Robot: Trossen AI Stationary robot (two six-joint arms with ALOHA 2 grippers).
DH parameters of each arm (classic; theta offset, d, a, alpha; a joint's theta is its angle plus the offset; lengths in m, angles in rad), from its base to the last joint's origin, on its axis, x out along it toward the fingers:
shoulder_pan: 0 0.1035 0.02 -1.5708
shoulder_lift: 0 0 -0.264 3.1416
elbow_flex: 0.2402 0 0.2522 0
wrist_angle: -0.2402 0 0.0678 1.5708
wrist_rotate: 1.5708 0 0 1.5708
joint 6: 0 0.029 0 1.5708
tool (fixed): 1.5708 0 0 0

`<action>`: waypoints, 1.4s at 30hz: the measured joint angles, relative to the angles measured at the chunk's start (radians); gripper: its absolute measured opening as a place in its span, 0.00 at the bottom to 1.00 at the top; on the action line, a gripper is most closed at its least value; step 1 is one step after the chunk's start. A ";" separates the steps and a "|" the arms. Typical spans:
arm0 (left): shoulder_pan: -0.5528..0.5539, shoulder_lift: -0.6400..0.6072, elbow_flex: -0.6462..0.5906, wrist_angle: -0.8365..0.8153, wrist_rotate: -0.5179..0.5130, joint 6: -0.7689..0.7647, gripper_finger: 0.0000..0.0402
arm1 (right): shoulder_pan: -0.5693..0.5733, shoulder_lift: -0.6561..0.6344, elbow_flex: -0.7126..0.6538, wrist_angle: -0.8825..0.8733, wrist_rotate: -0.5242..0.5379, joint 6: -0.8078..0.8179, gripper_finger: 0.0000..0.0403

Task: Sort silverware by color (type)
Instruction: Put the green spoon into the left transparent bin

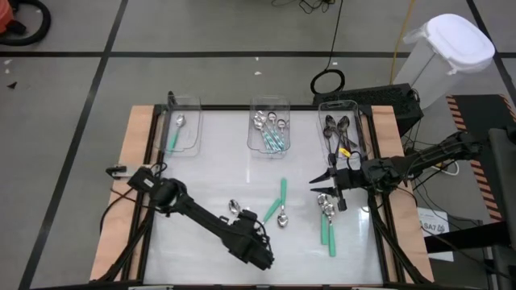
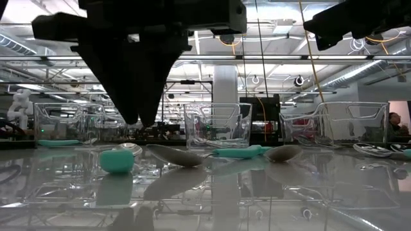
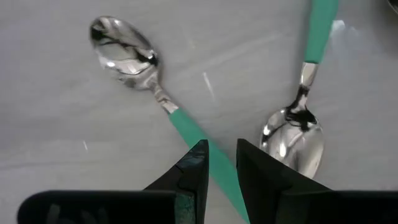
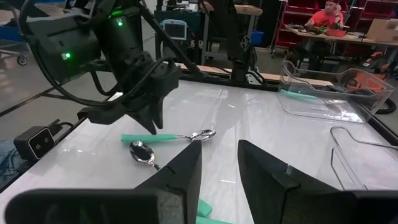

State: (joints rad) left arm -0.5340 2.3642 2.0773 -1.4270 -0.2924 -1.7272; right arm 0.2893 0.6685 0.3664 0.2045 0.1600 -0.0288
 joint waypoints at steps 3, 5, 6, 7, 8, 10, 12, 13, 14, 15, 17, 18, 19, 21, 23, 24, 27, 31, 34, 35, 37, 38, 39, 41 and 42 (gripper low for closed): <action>0.001 0.003 0.011 -0.026 0.000 -0.035 0.21 | 0.000 0.000 0.000 0.000 0.000 -0.001 0.25; 0.000 0.003 0.011 -0.051 0.001 -0.073 0.21 | 0.000 0.000 0.000 0.000 0.000 -0.001 0.25; -0.002 0.003 0.011 -0.068 0.001 -0.088 0.21 | 0.000 0.000 0.000 0.000 0.000 -0.001 0.25; -0.004 0.003 0.010 -0.080 0.000 -0.100 0.21 | 0.000 0.000 0.000 0.000 0.000 -0.001 0.25; -0.006 0.002 0.001 -0.079 0.000 -0.112 0.21 | 0.000 0.000 0.000 0.000 0.000 -0.001 0.25; -0.011 0.002 -0.013 -0.075 0.001 -0.124 0.21 | 0.000 0.000 0.000 0.000 0.000 -0.002 0.25; -0.012 0.005 -0.013 -0.065 0.004 -0.122 0.21 | 0.000 0.000 0.000 0.000 0.000 -0.002 0.25; -0.012 0.004 -0.013 -0.058 0.004 -0.114 0.21 | 0.000 0.000 0.000 0.000 0.000 -0.002 0.25; -0.012 0.002 -0.013 -0.052 0.004 -0.110 0.21 | 0.000 0.000 0.000 0.000 0.000 -0.002 0.25; -0.012 0.002 -0.013 -0.049 0.004 -0.108 0.21 | 0.000 0.000 0.000 0.000 0.000 -0.002 0.25; -0.013 0.003 -0.013 -0.049 0.004 -0.108 0.21 | 0.000 0.000 0.000 0.000 0.000 -0.002 0.25; -0.014 0.003 -0.013 -0.048 0.004 -0.108 0.21 | 0.000 0.000 0.000 0.000 0.000 -0.002 0.25; -0.016 0.004 -0.013 -0.048 0.004 -0.108 0.21 | 0.000 0.000 0.000 0.000 0.000 -0.002 0.25; -0.020 0.015 -0.013 -0.050 0.004 -0.100 0.21 | 0.000 0.000 0.000 0.000 0.000 -0.002 0.25; -0.025 0.023 -0.014 -0.063 0.005 -0.090 0.21 | 0.000 0.000 0.000 -0.001 0.000 -0.002 0.25; -0.024 0.027 -0.014 -0.064 0.005 -0.089 0.21 | 0.000 0.000 0.000 0.000 0.000 -0.002 0.25; -0.028 0.033 -0.013 -0.059 0.005 -0.089 0.21 | 0.000 0.000 0.000 -0.003 0.000 -0.002 0.25; -0.034 0.045 -0.013 -0.026 0.005 -0.089 0.24 | 0.000 0.000 0.000 -0.005 0.000 -0.010 0.25; -0.039 0.045 -0.013 -0.031 0.005 -0.114 0.35 | 0.000 0.000 0.000 -0.006 0.000 -0.010 0.25; -0.039 0.045 -0.013 -0.043 0.006 -0.140 0.40 | 0.000 0.000 0.000 -0.006 0.000 -0.010 0.25; -0.039 0.045 -0.013 -0.076 0.007 -0.206 0.49 | 0.000 0.000 0.000 -0.005 0.000 -0.010 0.25; -0.039 0.045 -0.013 -0.085 0.007 -0.228 0.54 | 0.000 0.000 0.000 -0.005 0.000 -0.010 0.25; -0.039 0.045 -0.013 -0.088 0.007 -0.242 0.58 | 0.000 0.000 0.000 -0.004 0.000 -0.010 0.25; -0.038 0.045 -0.013 -0.083 0.007 -0.254 0.64 | 0.000 0.000 0.000 -0.003 0.000 -0.010 0.25; -0.038 0.045 -0.013 -0.078 0.007 -0.265 0.66 | 0.000 0.000 0.000 -0.003 0.000 -0.010 0.25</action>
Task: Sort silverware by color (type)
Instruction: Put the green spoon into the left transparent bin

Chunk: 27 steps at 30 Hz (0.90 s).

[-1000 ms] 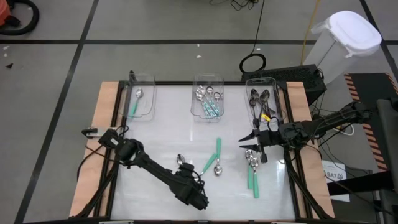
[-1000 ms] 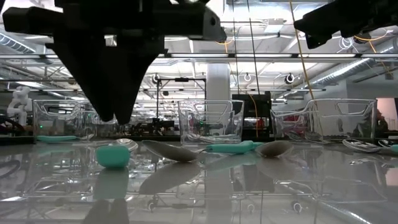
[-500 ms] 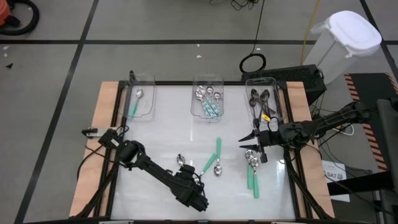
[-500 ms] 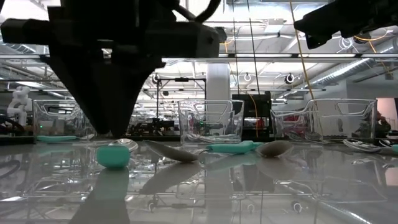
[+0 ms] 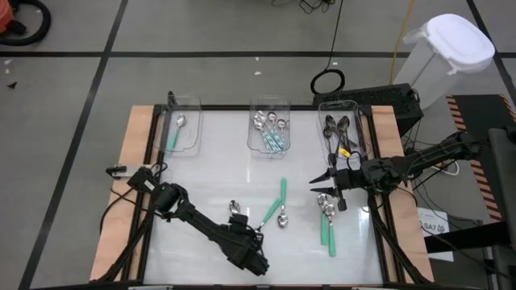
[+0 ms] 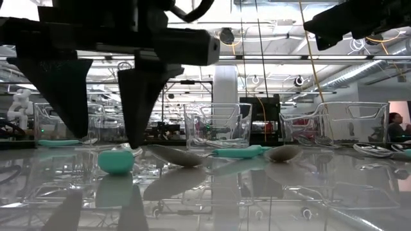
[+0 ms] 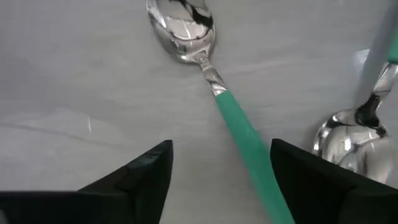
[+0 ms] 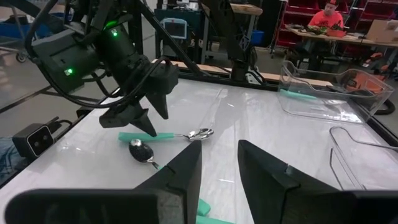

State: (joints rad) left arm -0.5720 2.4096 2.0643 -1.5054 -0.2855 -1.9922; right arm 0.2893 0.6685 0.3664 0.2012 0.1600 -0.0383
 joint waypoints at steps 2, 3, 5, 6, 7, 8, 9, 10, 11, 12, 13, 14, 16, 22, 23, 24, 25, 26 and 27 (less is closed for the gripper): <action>0.002 0.000 0.000 0.015 0.000 -0.031 0.69 | 0.000 0.000 0.000 0.000 0.000 0.000 0.25; 0.004 0.000 0.000 0.021 -0.001 -0.043 0.69 | 0.000 0.000 0.000 0.000 0.000 0.000 0.25; 0.011 0.000 0.000 0.020 0.000 -0.061 0.70 | 0.000 0.000 0.000 0.000 0.000 0.000 0.25; 0.015 0.000 0.000 0.020 0.000 -0.061 0.70 | 0.000 0.000 0.000 0.000 0.000 0.000 0.25; 0.019 0.000 0.000 0.022 -0.001 -0.061 0.70 | 0.000 0.000 0.000 0.001 0.000 0.000 0.25; 0.023 0.000 0.000 0.023 -0.001 -0.061 0.70 | 0.000 0.000 0.000 0.002 0.000 0.000 0.25; 0.026 0.000 0.000 0.029 -0.001 -0.060 0.69 | 0.000 0.000 0.000 0.003 0.000 0.000 0.25; 0.028 0.000 0.000 0.037 -0.003 -0.058 0.69 | 0.000 0.000 0.000 0.003 -0.002 0.000 0.25; 0.030 0.000 0.000 0.041 -0.004 -0.059 0.67 | 0.000 0.000 0.000 0.003 -0.003 0.000 0.25; 0.031 0.000 0.000 0.039 -0.004 -0.059 0.66 | 0.000 0.000 0.000 0.003 -0.003 0.000 0.25; 0.031 0.000 0.000 0.036 -0.004 -0.059 0.64 | 0.000 0.000 0.000 0.003 -0.003 0.000 0.25; 0.032 0.007 0.000 0.034 -0.005 -0.060 0.62 | 0.000 0.000 0.000 0.003 -0.003 0.000 0.25; 0.033 0.024 0.000 0.013 -0.003 -0.061 0.58 | 0.000 0.000 0.000 0.003 -0.003 0.000 0.25; 0.048 0.053 0.002 0.033 0.016 -0.004 0.48 | 0.000 0.000 0.000 0.003 -0.003 0.000 0.25; 0.053 0.053 0.002 0.043 0.019 0.001 0.46 | 0.000 0.000 0.000 0.003 -0.003 0.000 0.25; 0.057 0.053 0.002 0.047 0.021 0.001 0.44 | 0.000 0.000 0.000 0.003 -0.003 0.000 0.25; 0.059 0.053 0.002 0.048 0.025 0.007 0.41 | 0.000 0.000 0.000 0.003 -0.003 0.000 0.25; 0.061 0.053 0.002 0.047 0.027 0.017 0.38 | 0.000 0.000 0.000 0.003 -0.003 0.000 0.25; 0.061 0.053 0.002 0.043 0.027 0.029 0.34 | 0.000 0.000 0.000 0.003 -0.003 0.000 0.25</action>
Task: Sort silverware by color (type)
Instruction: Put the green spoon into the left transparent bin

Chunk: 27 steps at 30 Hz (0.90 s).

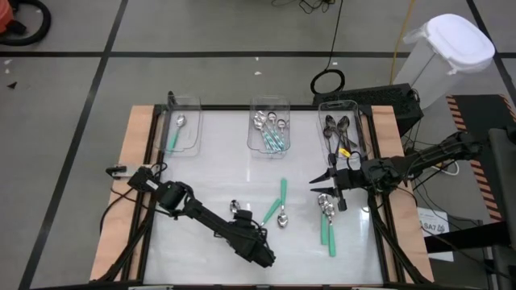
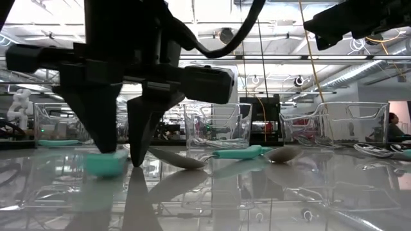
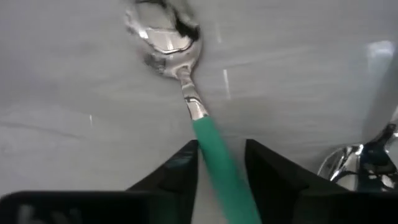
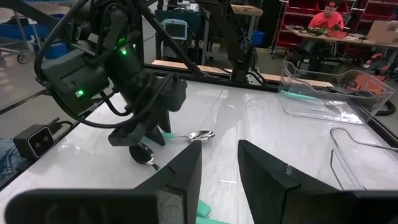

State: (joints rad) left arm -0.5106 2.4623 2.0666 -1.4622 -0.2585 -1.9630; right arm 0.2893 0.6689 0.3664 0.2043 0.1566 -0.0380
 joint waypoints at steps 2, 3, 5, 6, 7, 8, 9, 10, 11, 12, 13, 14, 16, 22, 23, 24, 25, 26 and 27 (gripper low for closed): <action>0.000 0.001 0.001 0.001 -0.001 0.033 0.25 | 0.000 0.000 0.000 0.000 0.000 0.000 0.25; 0.000 0.001 0.001 0.002 -0.002 0.049 0.20 | 0.000 0.000 0.000 0.000 0.000 0.000 0.25; 0.001 0.002 0.001 -0.003 -0.005 0.092 0.12 | 0.000 0.000 0.000 0.000 0.000 0.000 0.25; 0.001 0.002 0.000 -0.008 -0.006 0.121 0.09 | 0.000 0.000 0.000 0.000 0.000 0.000 0.25; 0.001 0.002 0.000 -0.013 -0.008 0.149 0.09 | 0.000 0.000 0.000 0.000 0.000 0.000 0.25; 0.001 0.003 0.000 -0.018 -0.010 0.171 0.09 | 0.000 0.000 0.000 0.000 0.000 0.000 0.25; 0.001 0.003 0.000 -0.024 -0.011 0.184 0.09 | 0.000 0.000 0.000 0.000 0.000 0.000 0.25; 0.001 0.004 -0.001 -0.030 -0.012 0.195 0.09 | 0.000 0.000 0.000 0.000 0.000 0.000 0.25; 0.002 0.004 -0.001 -0.036 -0.016 0.209 0.09 | 0.000 0.000 0.000 0.000 0.000 0.000 0.25; 0.003 0.004 -0.001 -0.042 -0.019 0.221 0.09 | 0.000 0.000 0.000 0.000 0.000 0.000 0.25; 0.005 0.006 0.002 -0.050 -0.021 0.246 0.09 | 0.000 0.000 0.000 0.000 0.000 0.000 0.25; 0.009 0.008 0.012 -0.061 -0.021 0.298 0.09 | 0.000 0.000 0.000 0.000 0.000 0.000 0.25; 0.020 0.013 0.046 -0.078 -0.019 0.433 0.09 | 0.000 0.000 0.000 0.000 0.000 0.000 0.25; 0.056 0.014 0.180 -0.105 -0.136 0.644 0.09 | 0.000 0.000 0.000 -0.002 0.000 0.000 0.25; 0.064 0.013 0.200 -0.106 -0.153 0.683 0.09 | 0.000 0.000 0.000 -0.003 0.000 0.000 0.25; 0.070 0.013 0.221 -0.107 -0.173 0.719 0.09 | 0.000 0.000 0.000 -0.006 0.000 0.000 0.25; 0.076 0.013 0.246 -0.109 -0.197 0.754 0.09 | 0.000 0.000 0.000 -0.011 0.000 0.000 0.25; 0.082 0.013 0.270 -0.107 -0.222 0.790 0.09 | 0.000 0.000 0.000 -0.015 0.000 0.000 0.25; 0.088 0.012 0.288 -0.106 -0.246 0.830 0.09 | 0.000 0.000 0.000 -0.019 0.000 0.000 0.25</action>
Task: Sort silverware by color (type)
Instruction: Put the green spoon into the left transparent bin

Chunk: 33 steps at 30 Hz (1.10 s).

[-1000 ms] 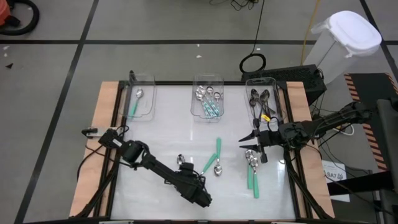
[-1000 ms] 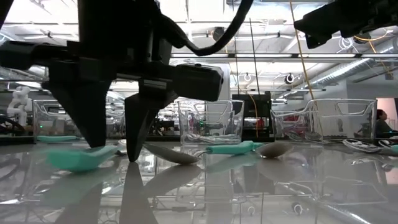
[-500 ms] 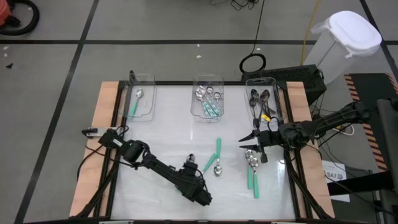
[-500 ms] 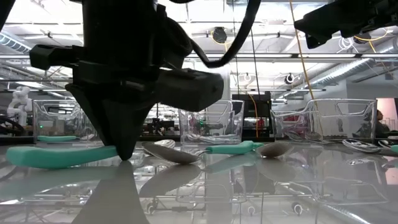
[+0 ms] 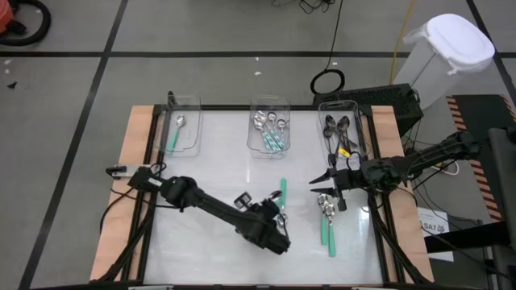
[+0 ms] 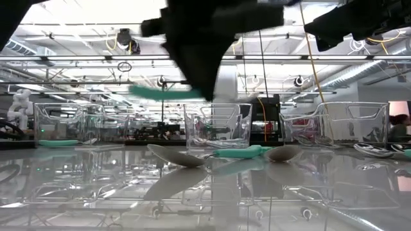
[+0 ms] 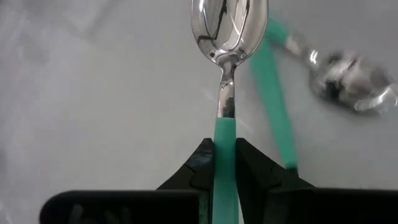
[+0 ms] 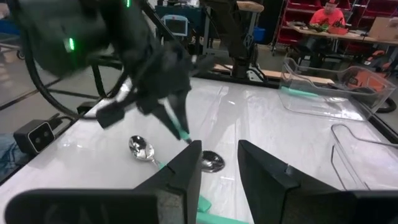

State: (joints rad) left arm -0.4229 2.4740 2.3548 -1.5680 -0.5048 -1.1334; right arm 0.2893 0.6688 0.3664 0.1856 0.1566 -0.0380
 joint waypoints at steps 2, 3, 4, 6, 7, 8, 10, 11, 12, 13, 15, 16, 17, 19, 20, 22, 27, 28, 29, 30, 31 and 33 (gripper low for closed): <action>0.012 -0.028 -0.008 0.000 -0.036 0.056 0.09 | 0.000 0.000 0.000 -0.013 0.000 0.000 0.25; 0.016 -0.037 -0.008 -0.008 -0.057 0.060 0.09 | 0.000 0.000 0.000 -0.017 0.000 0.000 0.25; 0.024 -0.043 -0.007 -0.006 -0.082 0.076 0.09 | 0.000 0.000 0.000 -0.021 0.000 0.000 0.25; 0.032 -0.073 -0.009 -0.005 -0.110 0.136 0.09 | 0.000 0.000 0.000 -0.027 0.000 0.000 0.25; 0.041 -0.080 -0.008 -0.004 -0.124 0.159 0.09 | 0.000 0.000 0.000 -0.031 0.000 -0.001 0.25; 0.048 -0.094 -0.007 -0.005 -0.139 0.176 0.09 | 0.000 0.000 0.000 -0.035 0.000 -0.001 0.25; 0.061 -0.118 -0.007 -0.004 -0.162 0.231 0.09 | 0.000 0.001 0.000 -0.041 0.000 -0.002 0.25; 0.070 -0.132 -0.007 -0.004 -0.169 0.267 0.09 | 0.000 0.002 0.000 -0.038 0.000 -0.001 0.25; 0.079 -0.146 -0.008 -0.004 -0.177 0.286 0.09 | 0.000 0.003 0.000 -0.038 0.000 -0.001 0.25; 0.091 -0.154 -0.007 -0.004 -0.188 0.296 0.09 | 0.000 0.003 0.000 -0.042 0.000 -0.001 0.25; 0.112 -0.177 -0.007 -0.004 -0.207 0.339 0.09 | 0.000 0.004 0.000 -0.041 0.000 -0.001 0.25; 0.121 -0.189 -0.008 -0.004 -0.214 0.367 0.09 | 0.000 0.004 0.000 -0.040 0.000 -0.001 0.25; 0.132 -0.198 -0.008 -0.003 -0.227 0.391 0.09 | 0.000 0.004 0.000 -0.040 0.000 0.000 0.25; 0.156 -0.222 -0.008 -0.004 -0.244 0.408 0.09 | 0.000 0.005 0.000 -0.043 0.000 0.005 0.25; 0.168 -0.232 -0.016 -0.001 -0.256 0.423 0.09 | 0.000 0.005 0.000 -0.047 -0.003 0.009 0.25; 0.189 -0.260 -0.053 -0.004 -0.273 0.445 0.09 | 0.000 0.005 0.000 -0.048 -0.003 0.017 0.25; 0.254 -0.389 -0.302 -0.002 -0.323 0.365 0.09 | 0.000 0.005 0.000 -0.071 -0.011 0.031 0.25; 0.264 -0.424 -0.374 -0.004 -0.335 0.325 0.09 | 0.000 0.005 0.000 -0.074 -0.024 0.034 0.25; 0.271 -0.462 -0.447 -0.002 -0.342 0.282 0.09 | 0.000 0.005 0.000 -0.081 -0.030 0.034 0.25; 0.276 -0.504 -0.525 0.000 -0.349 0.237 0.09 | 0.000 0.005 0.000 -0.086 -0.032 0.036 0.25; 0.279 -0.548 -0.600 0.007 -0.354 0.195 0.09 | 0.000 0.005 0.000 -0.094 -0.031 0.040 0.25; 0.280 -0.655 -0.754 0.059 -0.362 0.132 0.09 | 0.000 0.005 0.000 -0.104 -0.030 0.051 0.25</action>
State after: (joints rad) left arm -0.1428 1.8192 1.6012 -1.5093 -0.8667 -1.0010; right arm 0.2897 0.6739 0.3660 0.0818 0.1264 0.0130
